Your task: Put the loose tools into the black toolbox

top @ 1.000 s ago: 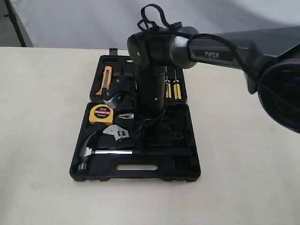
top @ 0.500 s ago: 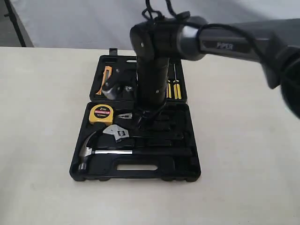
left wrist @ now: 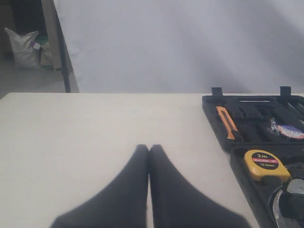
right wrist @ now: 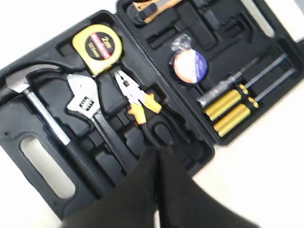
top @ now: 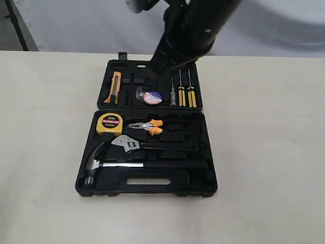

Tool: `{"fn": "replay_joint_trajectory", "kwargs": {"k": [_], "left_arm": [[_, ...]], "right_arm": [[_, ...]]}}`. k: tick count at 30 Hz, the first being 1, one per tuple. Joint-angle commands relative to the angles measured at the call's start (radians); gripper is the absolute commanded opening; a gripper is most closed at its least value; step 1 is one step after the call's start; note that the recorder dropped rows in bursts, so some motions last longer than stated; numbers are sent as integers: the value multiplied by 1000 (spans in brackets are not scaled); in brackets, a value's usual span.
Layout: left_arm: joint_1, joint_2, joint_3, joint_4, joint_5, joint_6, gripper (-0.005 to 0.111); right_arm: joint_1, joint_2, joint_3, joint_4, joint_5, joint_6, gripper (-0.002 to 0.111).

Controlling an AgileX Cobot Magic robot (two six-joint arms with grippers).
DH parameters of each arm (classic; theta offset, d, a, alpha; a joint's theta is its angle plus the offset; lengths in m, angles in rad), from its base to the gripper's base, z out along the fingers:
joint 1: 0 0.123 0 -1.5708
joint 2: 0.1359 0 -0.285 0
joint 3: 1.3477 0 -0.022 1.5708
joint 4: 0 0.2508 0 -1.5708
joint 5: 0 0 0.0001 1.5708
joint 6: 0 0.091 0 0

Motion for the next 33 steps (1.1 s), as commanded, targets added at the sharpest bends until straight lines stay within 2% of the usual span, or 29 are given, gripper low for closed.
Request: {"fn": "replay_joint_trajectory", "kwargs": {"k": [1,8,20,23,27,33], "left_arm": [[3,-8,9,-14,-17,-10,1],[3,-8,9,-14,-17,-10,1],[3,-8,9,-14,-17,-10,1],[3,-8,9,-14,-17,-10,1],[3,-8,9,-14,-17,-10,1],[3,-8,9,-14,-17,-10,1]], "right_arm": [[-6,-194,249,-55,-140,119,0],[-6,-520,647,-82,-368,288,0],[-6,-980,1133,-65,-689,397,0],[-6,-1087,1216,28,-753,337,0],[-6,-1224,1325,223,-820,103,0],[-6,-1391,1447,273,-826,24,0]]}}
